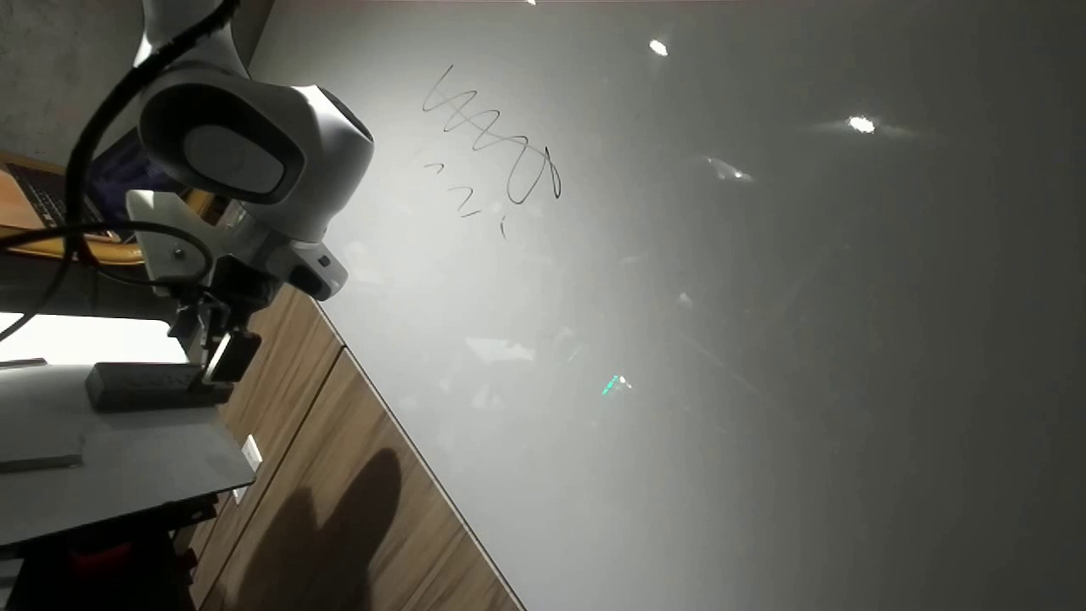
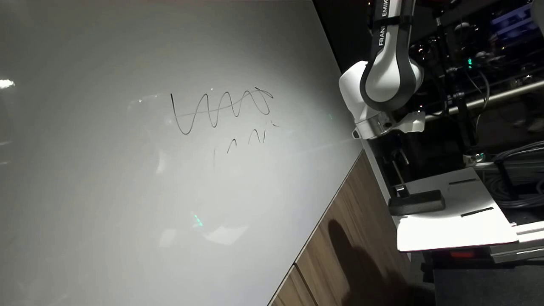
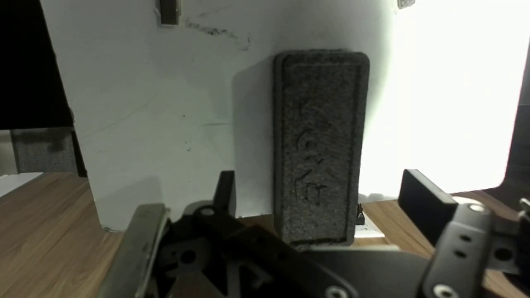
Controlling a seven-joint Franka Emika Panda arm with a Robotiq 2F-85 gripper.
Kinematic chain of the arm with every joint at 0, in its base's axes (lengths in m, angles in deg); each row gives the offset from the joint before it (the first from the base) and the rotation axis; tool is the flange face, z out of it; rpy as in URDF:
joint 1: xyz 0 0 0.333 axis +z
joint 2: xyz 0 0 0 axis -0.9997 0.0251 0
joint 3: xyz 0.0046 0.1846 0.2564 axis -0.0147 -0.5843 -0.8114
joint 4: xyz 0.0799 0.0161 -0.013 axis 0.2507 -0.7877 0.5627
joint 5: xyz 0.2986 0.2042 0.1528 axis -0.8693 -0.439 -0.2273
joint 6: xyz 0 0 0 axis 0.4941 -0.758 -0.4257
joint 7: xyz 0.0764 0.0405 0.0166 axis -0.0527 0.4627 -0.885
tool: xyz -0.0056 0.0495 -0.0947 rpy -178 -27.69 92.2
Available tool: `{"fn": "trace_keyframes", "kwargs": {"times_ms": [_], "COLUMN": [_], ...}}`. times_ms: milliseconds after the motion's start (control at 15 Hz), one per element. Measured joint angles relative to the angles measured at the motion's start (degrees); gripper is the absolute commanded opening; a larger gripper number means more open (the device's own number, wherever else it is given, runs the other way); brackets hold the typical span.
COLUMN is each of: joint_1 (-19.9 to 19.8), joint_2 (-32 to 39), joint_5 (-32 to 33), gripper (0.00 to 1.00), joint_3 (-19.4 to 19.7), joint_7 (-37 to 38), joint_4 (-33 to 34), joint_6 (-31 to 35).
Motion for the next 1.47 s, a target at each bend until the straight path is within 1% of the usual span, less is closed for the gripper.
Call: {"fn": "trace_keyframes", "kwargs": {"times_ms": [600,933,1467], "joint_1": [0.02,0.39,1.4], "joint_2": [0.11,0.72,3.38], "joint_5": [-0.21,-0.45,-0.56], "gripper": [1.0,1.0,1.0], "joint_3": [-0.21,-1.79,-4.45], "joint_7": [-1.83,-3.5,-3.39], "joint_4": [-0.04,-0.06,0.02], "joint_6": [-2.18,-2.27,-1.65]}}
